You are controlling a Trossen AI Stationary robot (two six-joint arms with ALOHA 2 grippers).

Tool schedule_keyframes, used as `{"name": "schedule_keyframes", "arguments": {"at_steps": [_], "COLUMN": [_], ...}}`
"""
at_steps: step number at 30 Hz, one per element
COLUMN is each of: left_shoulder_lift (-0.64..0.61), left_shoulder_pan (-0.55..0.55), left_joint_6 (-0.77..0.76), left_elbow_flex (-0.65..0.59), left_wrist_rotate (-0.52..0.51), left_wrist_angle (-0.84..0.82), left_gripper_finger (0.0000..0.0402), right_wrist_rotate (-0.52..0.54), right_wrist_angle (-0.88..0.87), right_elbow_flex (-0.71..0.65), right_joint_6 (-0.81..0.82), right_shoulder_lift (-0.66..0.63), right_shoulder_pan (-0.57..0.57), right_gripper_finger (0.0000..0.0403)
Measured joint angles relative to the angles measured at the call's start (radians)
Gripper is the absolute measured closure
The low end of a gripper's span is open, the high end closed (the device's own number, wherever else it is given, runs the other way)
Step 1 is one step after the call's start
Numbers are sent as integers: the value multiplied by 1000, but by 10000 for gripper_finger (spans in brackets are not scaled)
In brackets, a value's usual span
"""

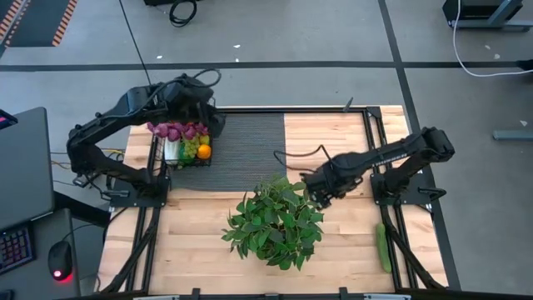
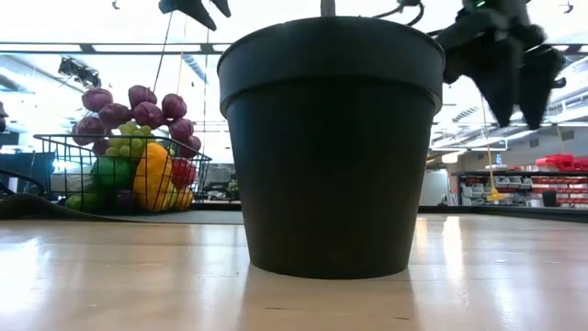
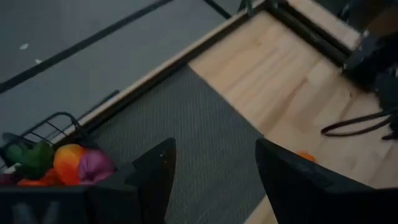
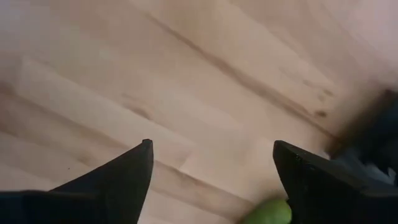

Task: Build produce basket
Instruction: Put the green cucumber into the wire basket

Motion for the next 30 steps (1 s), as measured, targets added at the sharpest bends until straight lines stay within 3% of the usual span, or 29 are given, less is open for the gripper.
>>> {"name": "schedule_keyframes", "arguments": {"at_steps": [5, 9, 18, 23, 30], "left_shoulder_lift": [9, 9, 9, 9, 9], "left_shoulder_pan": [-51, -81, -162, -199, -241], "left_joint_6": [-47, -81, -123, -178, -210], "left_elbow_flex": [0, 0, 0, 0, 0], "left_wrist_rotate": [0, -1, -1, -2, -1], "left_wrist_angle": [-20, -22, -127, -128, -128], "left_gripper_finger": [174, 173, 184, 183, 188], "right_wrist_rotate": [4, 13, -12, -38, -141], "right_wrist_angle": [-35, -32, -160, -159, 36], "right_elbow_flex": [0, 0, 0, -39, -156], "right_joint_6": [120, 305, 806, 884, 949], "right_shoulder_lift": [0, 0, 0, 1, 1], "right_shoulder_pan": [132, 261, 540, 625, 700], "right_gripper_finger": [33, 7, 17, 18, 18]}}
